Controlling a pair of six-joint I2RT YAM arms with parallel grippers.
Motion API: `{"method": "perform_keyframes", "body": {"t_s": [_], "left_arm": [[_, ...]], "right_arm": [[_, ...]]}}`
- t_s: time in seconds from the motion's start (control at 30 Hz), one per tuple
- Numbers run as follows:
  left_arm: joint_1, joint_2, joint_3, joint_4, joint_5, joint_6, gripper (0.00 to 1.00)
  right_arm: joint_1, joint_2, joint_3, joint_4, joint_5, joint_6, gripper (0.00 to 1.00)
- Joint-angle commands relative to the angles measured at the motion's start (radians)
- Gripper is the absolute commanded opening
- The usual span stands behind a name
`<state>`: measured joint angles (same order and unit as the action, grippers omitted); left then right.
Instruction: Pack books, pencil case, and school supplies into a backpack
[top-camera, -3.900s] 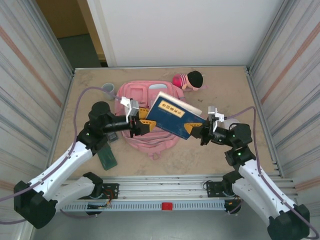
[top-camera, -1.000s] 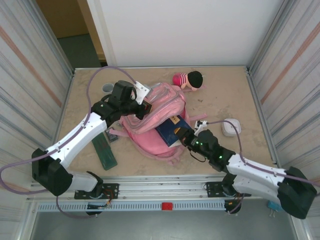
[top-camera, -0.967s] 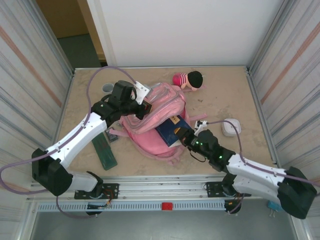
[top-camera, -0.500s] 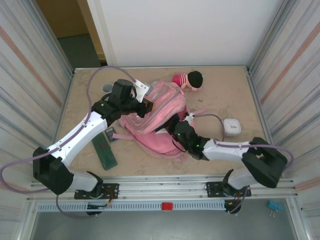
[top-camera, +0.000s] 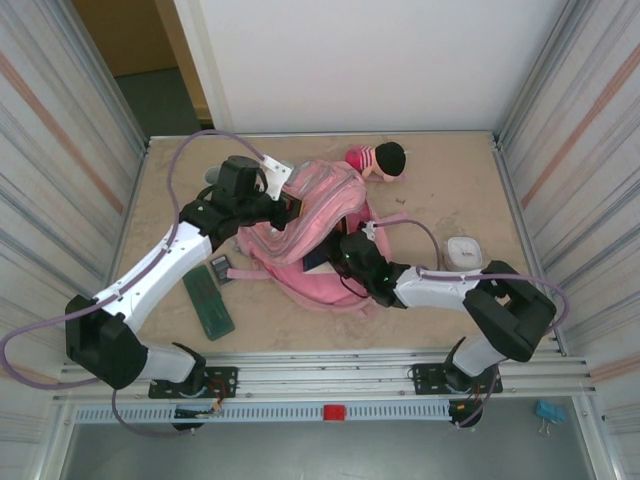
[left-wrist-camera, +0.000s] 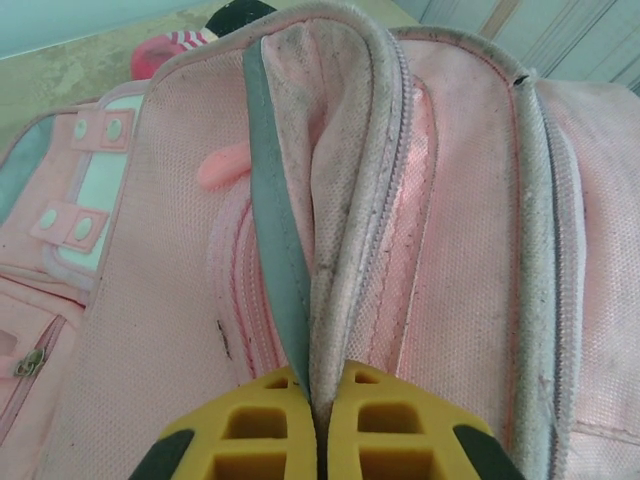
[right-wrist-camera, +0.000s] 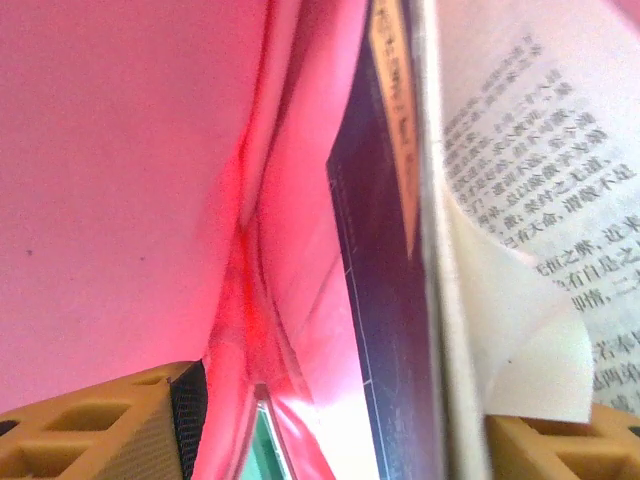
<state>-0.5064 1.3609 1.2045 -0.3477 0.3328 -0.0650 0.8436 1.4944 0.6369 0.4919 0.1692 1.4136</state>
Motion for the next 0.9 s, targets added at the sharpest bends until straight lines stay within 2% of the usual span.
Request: {"method": "perform_keyframes", "body": {"t_s": [0.0,0.07,0.23,0.33,0.6,0.67,0.77,0.87], "left_arm": [[0.019,-0.040,0.007,0.105,-0.009,-0.007,0.00],[0.019,-0.040,0.007,0.105,-0.009,-0.007,0.00],[0.019,-0.038,0.007,0.104,-0.005,-0.005,0.00],[0.021,-0.035,0.011,0.103,-0.002,-0.005,0.00],[0.020,-0.030,0.023,0.098,0.003,-0.005,0.00],[0.020,-0.028,0.025,0.094,0.000,-0.005,0.00],[0.020,-0.024,0.027,0.094,0.002,-0.005,0.00],[0.020,-0.020,0.027,0.095,0.005,-0.009,0.00]], "right_arm": [[-0.026,-0.053,-0.001,0.037,-0.099,-0.038,0.64],[-0.031,-0.073,0.017,-0.017,-0.116,-0.072,0.64],[-0.034,-0.112,0.114,-0.318,-0.085,-0.192,0.68],[-0.035,-0.105,0.164,-0.441,-0.069,-0.287,0.72],[-0.049,-0.070,0.178,-0.358,-0.171,-0.439,0.69],[-0.046,-0.081,0.197,-0.409,-0.147,-0.454,0.69],[-0.060,-0.098,0.207,-0.531,-0.087,-0.393,0.69],[-0.054,-0.135,0.189,-0.574,-0.067,-0.388,0.69]]}}
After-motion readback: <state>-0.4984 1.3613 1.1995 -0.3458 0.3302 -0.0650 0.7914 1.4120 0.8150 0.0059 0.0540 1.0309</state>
